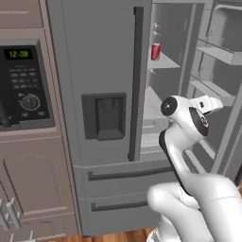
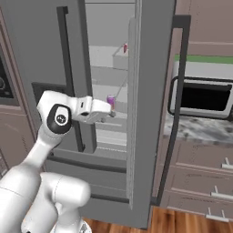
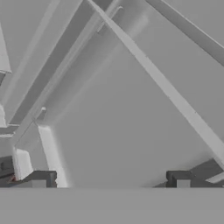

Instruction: Open the fridge, grab two sodas, and place both sodas inside the bowl with ice on the dining counter.

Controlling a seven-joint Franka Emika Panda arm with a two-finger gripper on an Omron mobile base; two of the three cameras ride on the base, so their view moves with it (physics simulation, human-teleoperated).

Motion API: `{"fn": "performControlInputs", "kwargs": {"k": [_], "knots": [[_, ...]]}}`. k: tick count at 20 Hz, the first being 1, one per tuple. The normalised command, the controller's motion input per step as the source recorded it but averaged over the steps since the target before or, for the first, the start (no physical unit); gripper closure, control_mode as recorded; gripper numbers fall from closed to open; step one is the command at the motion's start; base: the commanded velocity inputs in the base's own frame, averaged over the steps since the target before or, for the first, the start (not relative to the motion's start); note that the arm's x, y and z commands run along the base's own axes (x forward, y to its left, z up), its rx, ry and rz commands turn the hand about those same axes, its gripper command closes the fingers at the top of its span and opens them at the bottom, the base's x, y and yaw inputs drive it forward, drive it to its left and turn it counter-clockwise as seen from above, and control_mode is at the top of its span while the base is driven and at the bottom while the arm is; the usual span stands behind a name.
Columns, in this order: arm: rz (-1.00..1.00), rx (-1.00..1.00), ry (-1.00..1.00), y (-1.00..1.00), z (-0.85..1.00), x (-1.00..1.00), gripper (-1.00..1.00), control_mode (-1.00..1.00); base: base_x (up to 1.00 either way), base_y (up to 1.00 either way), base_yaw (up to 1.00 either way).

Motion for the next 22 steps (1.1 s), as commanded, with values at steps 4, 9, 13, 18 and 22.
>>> {"fn": "performControlInputs", "kwargs": {"k": [4, 9, 13, 18, 22], "knots": [[-0.11, 0.03, 0.04, -0.9, 0.0, -0.02, -1.0, -1.0, 0.0, 0.0, 0.0], [-0.05, 0.06, 0.0, -0.51, 0.0, -0.05, -1.0, -1.0, 0.0, 0.0, 0.0], [0.0, 0.1, -0.01, 0.27, -0.01, -0.38, -1.0, -1.0, 0.0, 0.0, 0.0], [0.03, 0.14, -0.01, 0.69, -0.08, -0.38, -1.0, -1.0, 0.0, 0.0, 0.0], [0.15, 0.15, 0.0, 0.72, 0.0, -0.11, -1.0, -1.0, 0.0, 0.0, 0.0]]}}
